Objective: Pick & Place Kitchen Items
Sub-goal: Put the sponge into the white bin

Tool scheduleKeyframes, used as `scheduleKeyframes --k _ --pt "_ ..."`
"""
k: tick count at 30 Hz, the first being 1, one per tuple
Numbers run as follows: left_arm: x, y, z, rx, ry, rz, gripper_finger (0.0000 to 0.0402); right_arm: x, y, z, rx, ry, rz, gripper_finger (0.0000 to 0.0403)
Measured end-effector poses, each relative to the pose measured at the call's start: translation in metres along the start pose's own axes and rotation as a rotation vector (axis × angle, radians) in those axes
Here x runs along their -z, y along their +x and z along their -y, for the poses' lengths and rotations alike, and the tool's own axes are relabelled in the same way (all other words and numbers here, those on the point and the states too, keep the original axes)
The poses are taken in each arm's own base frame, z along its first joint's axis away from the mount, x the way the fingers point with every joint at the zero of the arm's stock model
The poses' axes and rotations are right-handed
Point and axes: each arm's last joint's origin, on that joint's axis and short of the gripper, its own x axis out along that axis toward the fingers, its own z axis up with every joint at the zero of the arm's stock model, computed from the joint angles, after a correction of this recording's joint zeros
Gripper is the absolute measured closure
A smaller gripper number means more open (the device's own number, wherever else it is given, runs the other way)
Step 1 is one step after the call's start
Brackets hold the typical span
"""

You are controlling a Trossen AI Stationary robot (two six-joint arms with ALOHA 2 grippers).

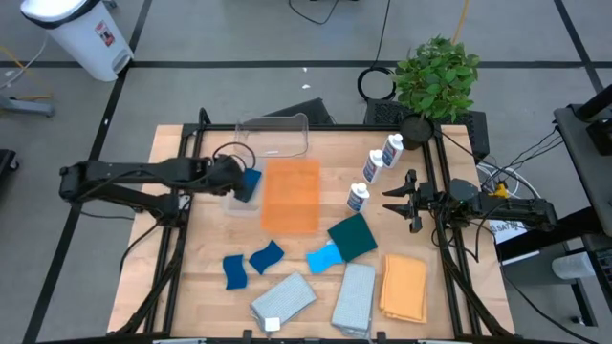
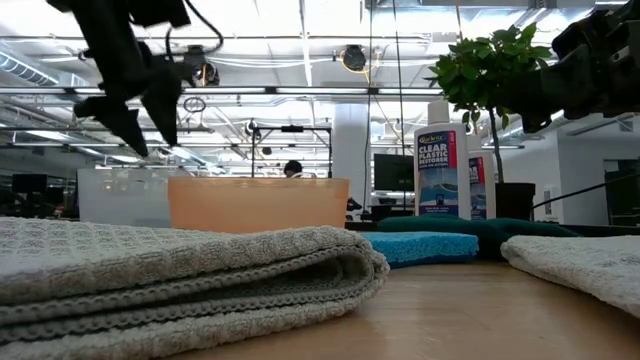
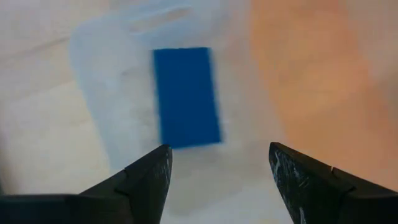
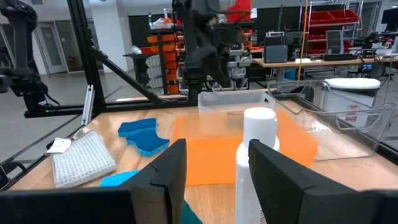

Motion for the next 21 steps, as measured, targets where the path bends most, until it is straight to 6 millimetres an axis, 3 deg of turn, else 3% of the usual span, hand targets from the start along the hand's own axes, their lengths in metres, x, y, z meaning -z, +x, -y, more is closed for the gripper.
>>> scheduleKeyframes --k 8,16,21 --pt "0.037 -0.026 0.042 0.361 0.2 0.024 0.0128 0.0 0.0 0.0 0.0 0.0 0.0 0.0257" --pt "0.089 -0.046 0.092 0.748 0.506 0.054 0.0128 0.0 0.0 0.0 0.0 0.0 0.0 0.0257" --pt "0.117 -0.051 0.115 0.774 0.627 0.024 0.0128 0.0 0.0 0.0 0.0 0.0 0.0 0.0257"
